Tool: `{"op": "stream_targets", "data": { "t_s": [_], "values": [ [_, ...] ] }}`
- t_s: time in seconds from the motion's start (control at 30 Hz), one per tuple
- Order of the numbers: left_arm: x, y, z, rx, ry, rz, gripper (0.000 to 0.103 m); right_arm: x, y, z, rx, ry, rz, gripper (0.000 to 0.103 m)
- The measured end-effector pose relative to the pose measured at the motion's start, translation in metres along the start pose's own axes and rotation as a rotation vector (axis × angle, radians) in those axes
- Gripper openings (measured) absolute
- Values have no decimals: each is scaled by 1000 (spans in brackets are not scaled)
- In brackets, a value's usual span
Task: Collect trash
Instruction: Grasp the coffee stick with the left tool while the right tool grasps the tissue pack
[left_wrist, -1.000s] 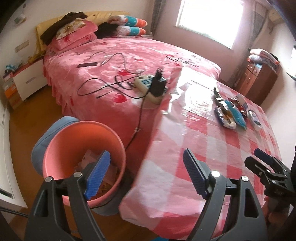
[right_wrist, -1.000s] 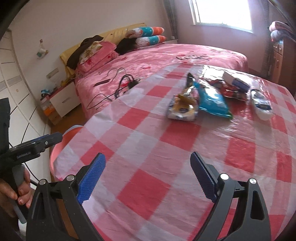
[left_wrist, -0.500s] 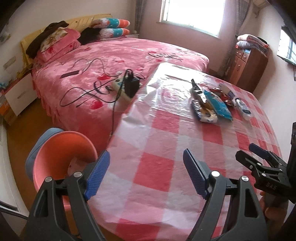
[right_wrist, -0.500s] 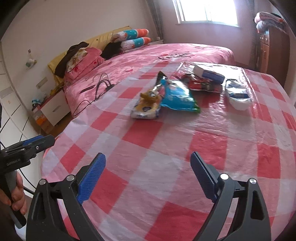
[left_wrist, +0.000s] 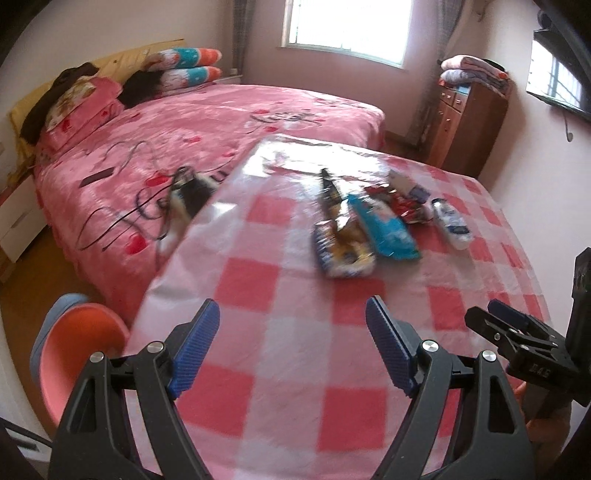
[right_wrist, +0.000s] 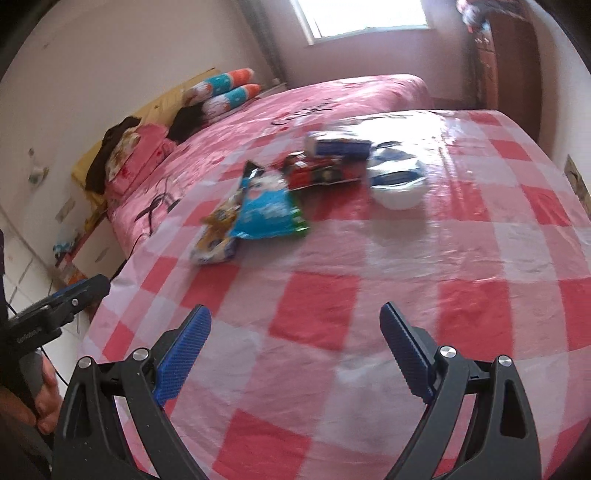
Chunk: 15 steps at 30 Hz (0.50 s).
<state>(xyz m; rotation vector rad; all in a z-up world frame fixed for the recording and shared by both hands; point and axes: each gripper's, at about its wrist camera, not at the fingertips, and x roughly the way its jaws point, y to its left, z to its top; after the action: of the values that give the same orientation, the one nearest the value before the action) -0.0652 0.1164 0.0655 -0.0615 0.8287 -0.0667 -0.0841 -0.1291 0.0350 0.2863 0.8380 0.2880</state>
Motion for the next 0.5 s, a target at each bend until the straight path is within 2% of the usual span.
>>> {"op": "stream_targets", "data": {
  "t_s": [0.3,0.5],
  "values": [
    [54,-28,44,-28,16,-78,82,-13,-44,41,50,17,-55,92],
    [96,-34,72,-43,32,-79,82,-3,-56,83,26,17,-33,92]
  ]
}}
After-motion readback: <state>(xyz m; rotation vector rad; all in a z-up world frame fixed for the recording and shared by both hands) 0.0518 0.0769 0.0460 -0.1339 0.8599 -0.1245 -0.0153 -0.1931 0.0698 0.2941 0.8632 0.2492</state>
